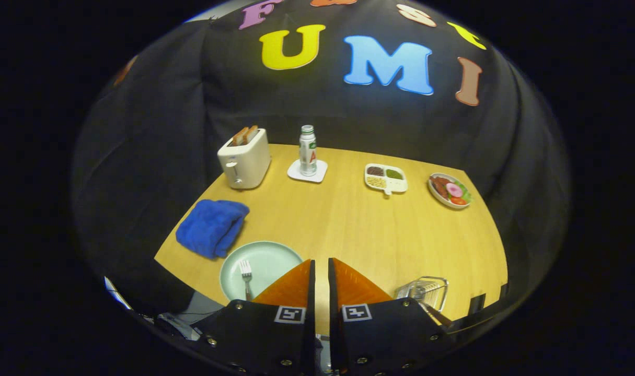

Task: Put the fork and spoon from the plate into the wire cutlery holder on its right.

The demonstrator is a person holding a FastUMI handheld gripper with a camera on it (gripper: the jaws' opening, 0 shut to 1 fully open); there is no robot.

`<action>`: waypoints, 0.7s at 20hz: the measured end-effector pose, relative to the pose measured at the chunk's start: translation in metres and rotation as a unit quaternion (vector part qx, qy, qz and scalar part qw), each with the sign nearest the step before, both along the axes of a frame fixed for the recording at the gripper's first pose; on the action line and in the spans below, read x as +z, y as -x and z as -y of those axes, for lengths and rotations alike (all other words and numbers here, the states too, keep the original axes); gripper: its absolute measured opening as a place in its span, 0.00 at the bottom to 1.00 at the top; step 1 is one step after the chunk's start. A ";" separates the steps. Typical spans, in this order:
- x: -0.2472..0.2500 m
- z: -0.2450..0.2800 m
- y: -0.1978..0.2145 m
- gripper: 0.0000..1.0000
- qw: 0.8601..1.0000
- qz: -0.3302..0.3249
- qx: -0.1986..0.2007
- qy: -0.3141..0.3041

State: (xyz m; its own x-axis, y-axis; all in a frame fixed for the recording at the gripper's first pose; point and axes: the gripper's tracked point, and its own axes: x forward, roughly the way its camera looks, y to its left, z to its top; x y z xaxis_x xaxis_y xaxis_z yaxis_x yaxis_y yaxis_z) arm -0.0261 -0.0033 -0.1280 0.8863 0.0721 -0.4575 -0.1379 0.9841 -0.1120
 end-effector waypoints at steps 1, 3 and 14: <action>-0.010 -0.011 -0.003 0.12 1.000 -0.010 0.018 0.007; -0.033 -0.038 -0.009 0.11 0.998 -0.039 0.054 0.011; -0.177 -0.106 -0.016 0.12 0.966 -0.213 0.144 0.029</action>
State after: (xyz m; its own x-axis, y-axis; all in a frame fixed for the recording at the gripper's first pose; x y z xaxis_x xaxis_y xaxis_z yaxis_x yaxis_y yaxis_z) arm -0.0101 0.1032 -0.3049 0.5645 0.2507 -0.7864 -0.4501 0.8922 -0.0386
